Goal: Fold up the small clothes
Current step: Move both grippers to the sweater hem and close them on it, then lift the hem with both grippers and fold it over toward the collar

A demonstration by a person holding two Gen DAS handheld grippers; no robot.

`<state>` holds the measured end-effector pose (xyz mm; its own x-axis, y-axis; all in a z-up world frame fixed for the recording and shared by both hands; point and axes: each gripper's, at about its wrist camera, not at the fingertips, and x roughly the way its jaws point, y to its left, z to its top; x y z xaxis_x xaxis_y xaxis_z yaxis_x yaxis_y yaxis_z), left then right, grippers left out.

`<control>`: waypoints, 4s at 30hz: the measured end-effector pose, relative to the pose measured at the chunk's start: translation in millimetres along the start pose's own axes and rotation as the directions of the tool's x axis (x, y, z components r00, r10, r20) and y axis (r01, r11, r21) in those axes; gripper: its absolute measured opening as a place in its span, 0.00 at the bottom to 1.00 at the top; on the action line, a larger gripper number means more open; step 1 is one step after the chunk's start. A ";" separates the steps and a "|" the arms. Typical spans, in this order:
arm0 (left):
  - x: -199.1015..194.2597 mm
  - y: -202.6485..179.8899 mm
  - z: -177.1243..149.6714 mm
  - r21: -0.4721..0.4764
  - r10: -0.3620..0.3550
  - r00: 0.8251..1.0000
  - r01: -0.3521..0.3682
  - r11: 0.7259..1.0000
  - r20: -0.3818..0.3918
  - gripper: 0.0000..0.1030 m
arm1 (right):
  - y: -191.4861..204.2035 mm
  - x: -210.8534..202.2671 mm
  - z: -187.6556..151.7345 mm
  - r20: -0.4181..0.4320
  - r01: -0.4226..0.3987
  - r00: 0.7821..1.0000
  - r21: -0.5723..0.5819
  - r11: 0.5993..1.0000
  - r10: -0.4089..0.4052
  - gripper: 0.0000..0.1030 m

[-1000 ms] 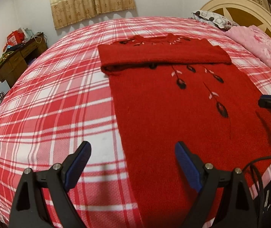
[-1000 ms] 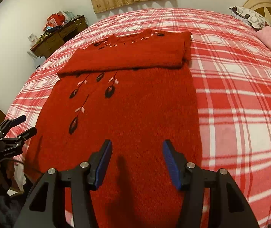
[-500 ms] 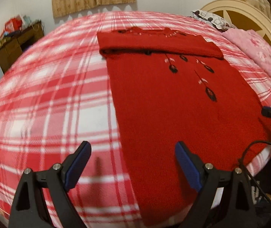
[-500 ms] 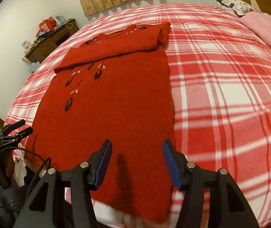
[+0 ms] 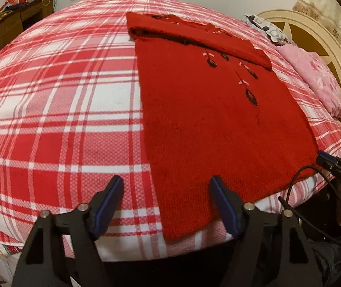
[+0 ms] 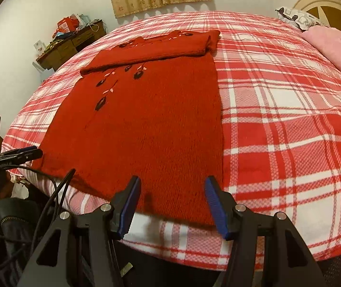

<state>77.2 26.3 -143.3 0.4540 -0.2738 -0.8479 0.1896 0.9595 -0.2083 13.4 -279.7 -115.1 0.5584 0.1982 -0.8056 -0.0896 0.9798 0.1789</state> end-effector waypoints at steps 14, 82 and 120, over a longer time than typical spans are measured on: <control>2.5 -6.8 -7.1 0.018 -0.064 0.997 0.065 0.998 -0.046 0.12 | -5.6 -2.8 -7.0 0.006 -0.005 1.000 0.017 1.000 0.005 0.55; -49.0 34.3 156.8 -0.101 -0.225 0.912 0.274 0.956 0.343 0.08 | -22.9 -64.2 175.9 0.444 -0.216 0.881 0.072 0.974 0.163 0.09; 74.9 64.0 291.7 -0.168 -0.207 0.953 0.246 0.955 0.221 0.08 | -52.3 80.7 315.9 0.280 -0.060 0.960 0.131 0.990 0.021 0.09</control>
<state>377.3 47.9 -77.9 0.5860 -0.4743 -0.6570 0.1467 0.8595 -0.4896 323.7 -323.7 -11.1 0.7650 0.2027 -0.6113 -0.0140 0.9542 0.2989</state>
